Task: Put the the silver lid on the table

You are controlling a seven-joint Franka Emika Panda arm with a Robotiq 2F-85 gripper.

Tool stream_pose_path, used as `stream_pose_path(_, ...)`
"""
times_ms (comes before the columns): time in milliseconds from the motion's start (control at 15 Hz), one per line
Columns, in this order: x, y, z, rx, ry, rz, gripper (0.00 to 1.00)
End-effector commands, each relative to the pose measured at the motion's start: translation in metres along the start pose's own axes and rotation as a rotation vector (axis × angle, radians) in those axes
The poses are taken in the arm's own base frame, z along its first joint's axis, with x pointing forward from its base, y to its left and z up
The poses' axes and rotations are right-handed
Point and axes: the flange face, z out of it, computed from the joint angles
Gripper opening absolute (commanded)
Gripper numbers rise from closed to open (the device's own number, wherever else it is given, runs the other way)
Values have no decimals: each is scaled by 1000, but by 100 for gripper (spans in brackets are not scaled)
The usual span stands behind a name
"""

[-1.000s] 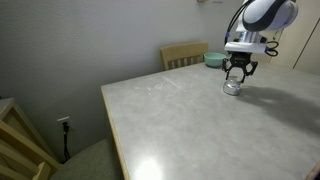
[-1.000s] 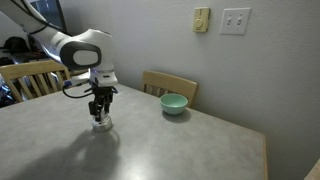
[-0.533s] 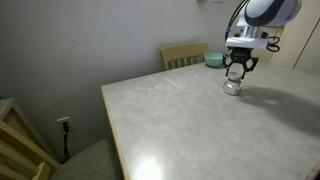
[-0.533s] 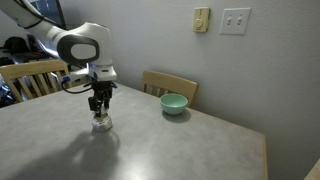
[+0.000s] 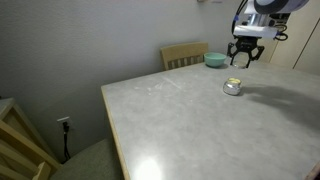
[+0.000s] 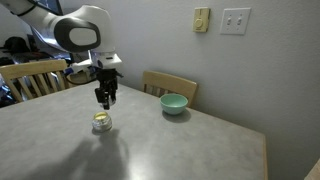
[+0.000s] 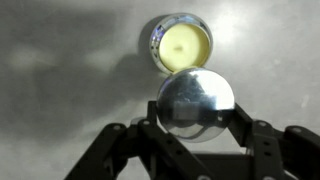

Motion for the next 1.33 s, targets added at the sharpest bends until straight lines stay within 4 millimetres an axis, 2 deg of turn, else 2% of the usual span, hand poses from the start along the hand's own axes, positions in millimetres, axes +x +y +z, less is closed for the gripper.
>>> stream_pose_path(0,25,29,-23,55,35,-34,44)
stream_pose_path(200,52,39,-24,106,41,-63,44)
stream_pose_path(533,91,54,1,179,15,-98,44)
stream_pose_path(933,111,59,47,210,-28,-109,44)
stream_pose_path(1267,119,42,92,176,-50,-103,44)
